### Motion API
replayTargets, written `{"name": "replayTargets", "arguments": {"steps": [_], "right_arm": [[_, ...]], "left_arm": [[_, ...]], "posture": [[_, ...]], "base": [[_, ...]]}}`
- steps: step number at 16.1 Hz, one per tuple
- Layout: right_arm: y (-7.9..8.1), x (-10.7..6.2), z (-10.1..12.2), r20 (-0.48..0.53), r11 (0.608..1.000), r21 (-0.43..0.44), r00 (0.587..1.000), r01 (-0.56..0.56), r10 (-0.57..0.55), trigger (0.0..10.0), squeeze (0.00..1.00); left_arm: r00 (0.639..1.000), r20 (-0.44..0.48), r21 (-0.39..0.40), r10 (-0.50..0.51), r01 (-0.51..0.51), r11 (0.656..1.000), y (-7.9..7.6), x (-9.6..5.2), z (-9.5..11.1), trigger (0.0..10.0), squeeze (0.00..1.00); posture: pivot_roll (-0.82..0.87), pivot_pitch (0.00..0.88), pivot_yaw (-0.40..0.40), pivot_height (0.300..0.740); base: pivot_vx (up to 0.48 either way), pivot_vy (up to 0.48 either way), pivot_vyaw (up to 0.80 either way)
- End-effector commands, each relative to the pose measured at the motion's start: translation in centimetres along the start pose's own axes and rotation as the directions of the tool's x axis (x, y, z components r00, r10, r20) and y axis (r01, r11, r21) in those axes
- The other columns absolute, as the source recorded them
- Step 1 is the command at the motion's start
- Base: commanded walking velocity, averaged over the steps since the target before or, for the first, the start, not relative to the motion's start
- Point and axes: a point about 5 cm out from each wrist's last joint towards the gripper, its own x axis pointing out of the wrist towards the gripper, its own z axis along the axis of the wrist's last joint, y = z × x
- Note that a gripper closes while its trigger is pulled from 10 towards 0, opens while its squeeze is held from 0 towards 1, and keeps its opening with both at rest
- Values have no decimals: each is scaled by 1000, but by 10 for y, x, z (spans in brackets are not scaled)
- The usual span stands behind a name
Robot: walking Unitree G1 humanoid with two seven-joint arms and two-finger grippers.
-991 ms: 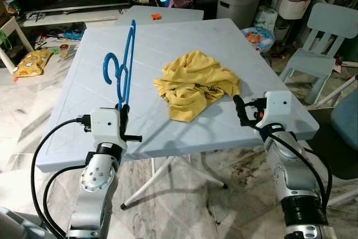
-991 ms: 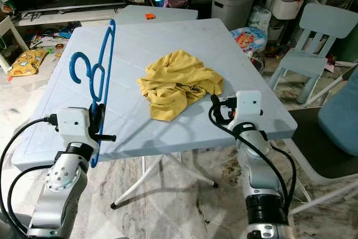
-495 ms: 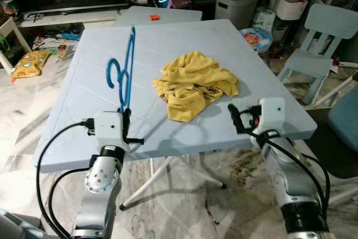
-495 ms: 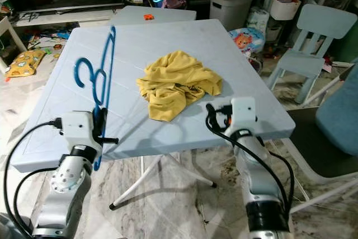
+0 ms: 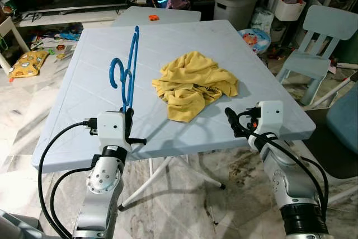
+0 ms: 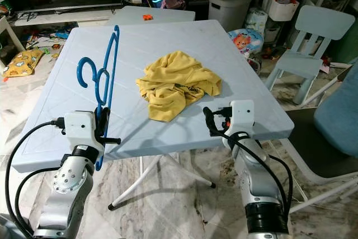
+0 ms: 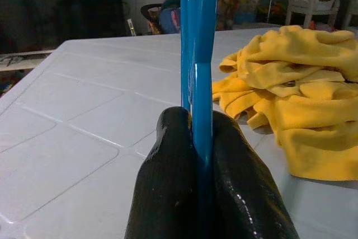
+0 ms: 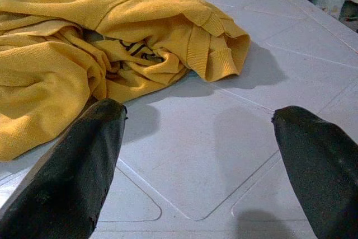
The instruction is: Hang hanger
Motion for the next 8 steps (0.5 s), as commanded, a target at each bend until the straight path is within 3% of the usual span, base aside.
{"name": "replayTargets", "arguments": {"steps": [1,7,8], "right_arm": [[1,3,6,7,999,39,1000,-3,3,10000,0],[5,-6,-3,-18,998,62,1000,-22,23,10000,0],[5,-8,-3,-25,998,58,999,-26,27,10000,0]], "left_arm": [[1000,1,9,-12,12,1000,-1,1,2,10000,0],[999,-14,12,-42,42,999,-6,2,1,10000,0],[999,-16,10,-40,41,999,-6,2,1,10000,0]], "posture": [[-73,0,-5,740],[-97,0,16,740],[-100,0,13,740]], "base": [[0,0,0],[0,0,0],[-345,0,0]]}}
